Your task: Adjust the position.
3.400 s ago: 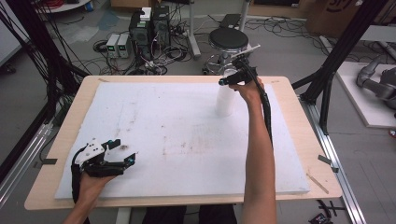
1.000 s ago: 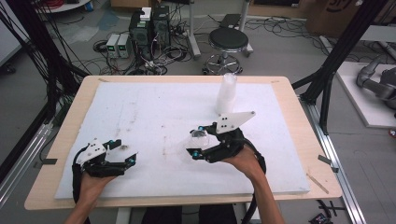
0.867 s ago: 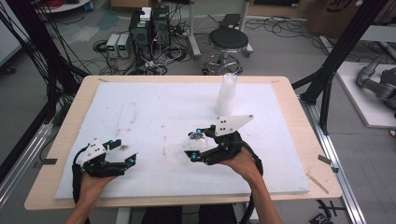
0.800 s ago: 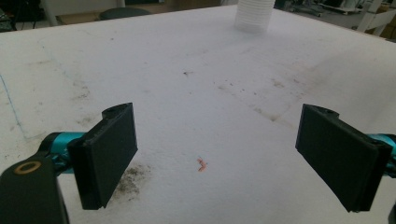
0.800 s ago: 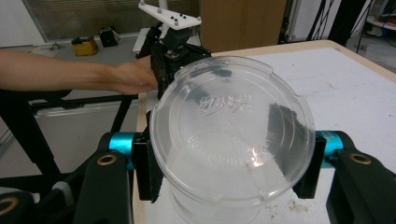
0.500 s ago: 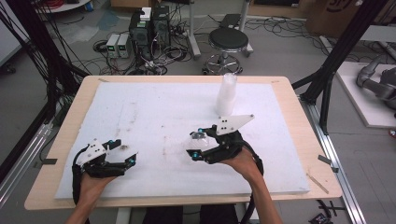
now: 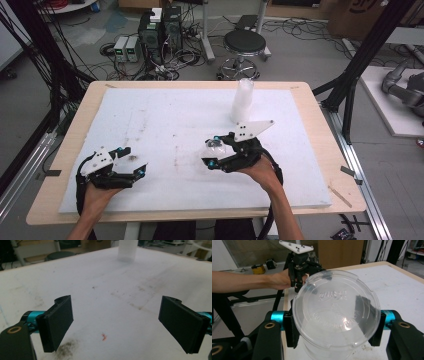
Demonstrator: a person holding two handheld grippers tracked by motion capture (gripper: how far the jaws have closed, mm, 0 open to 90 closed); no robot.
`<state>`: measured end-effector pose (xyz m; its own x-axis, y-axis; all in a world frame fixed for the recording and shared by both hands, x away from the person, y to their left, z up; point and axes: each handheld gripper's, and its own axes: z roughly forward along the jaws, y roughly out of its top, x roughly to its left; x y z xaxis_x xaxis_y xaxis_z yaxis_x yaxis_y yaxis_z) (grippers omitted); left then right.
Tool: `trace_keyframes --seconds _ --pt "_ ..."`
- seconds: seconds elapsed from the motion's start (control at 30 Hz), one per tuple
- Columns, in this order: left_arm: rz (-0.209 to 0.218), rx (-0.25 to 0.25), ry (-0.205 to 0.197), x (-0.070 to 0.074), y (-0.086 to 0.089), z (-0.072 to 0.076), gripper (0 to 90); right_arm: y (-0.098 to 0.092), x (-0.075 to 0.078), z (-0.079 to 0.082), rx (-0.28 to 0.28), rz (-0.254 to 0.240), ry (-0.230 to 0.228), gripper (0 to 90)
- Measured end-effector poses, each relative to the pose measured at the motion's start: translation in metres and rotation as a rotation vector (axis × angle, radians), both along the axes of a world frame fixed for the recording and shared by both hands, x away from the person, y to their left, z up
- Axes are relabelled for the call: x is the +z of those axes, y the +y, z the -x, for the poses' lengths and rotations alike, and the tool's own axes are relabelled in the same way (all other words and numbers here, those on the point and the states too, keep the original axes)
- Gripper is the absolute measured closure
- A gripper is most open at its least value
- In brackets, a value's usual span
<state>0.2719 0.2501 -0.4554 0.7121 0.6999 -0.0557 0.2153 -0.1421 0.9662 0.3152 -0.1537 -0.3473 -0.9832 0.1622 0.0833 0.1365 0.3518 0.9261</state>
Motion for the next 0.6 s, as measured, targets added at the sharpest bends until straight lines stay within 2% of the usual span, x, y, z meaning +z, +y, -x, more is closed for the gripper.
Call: trace_keyframes --seconds 0.13,0.17,0.4,0.47,0.6 --pt "0.013 -0.093 -0.026 0.016 0.001 -0.004 12.3 0.001 0.002 -0.003 0.014 -0.013 -0.003 41.7" --pt "0.011 -0.127 -0.023 0.021 0.002 -0.006 12.3 0.001 0.002 -0.003 0.021 -0.016 -0.003 41.7" --pt "0.007 -0.269 -0.021 0.041 -0.001 -0.018 12.2 -0.001 0.004 -0.004 0.038 -0.030 -0.013 41.7" --pt "0.029 -0.311 -0.024 0.047 -0.006 -0.021 12.1 -0.001 0.004 -0.004 0.042 -0.031 -0.009 41.7" --pt "0.041 -0.365 -0.047 0.058 -0.024 -0.024 12.0 -0.001 0.006 -0.003 0.050 -0.046 -0.008 41.8"
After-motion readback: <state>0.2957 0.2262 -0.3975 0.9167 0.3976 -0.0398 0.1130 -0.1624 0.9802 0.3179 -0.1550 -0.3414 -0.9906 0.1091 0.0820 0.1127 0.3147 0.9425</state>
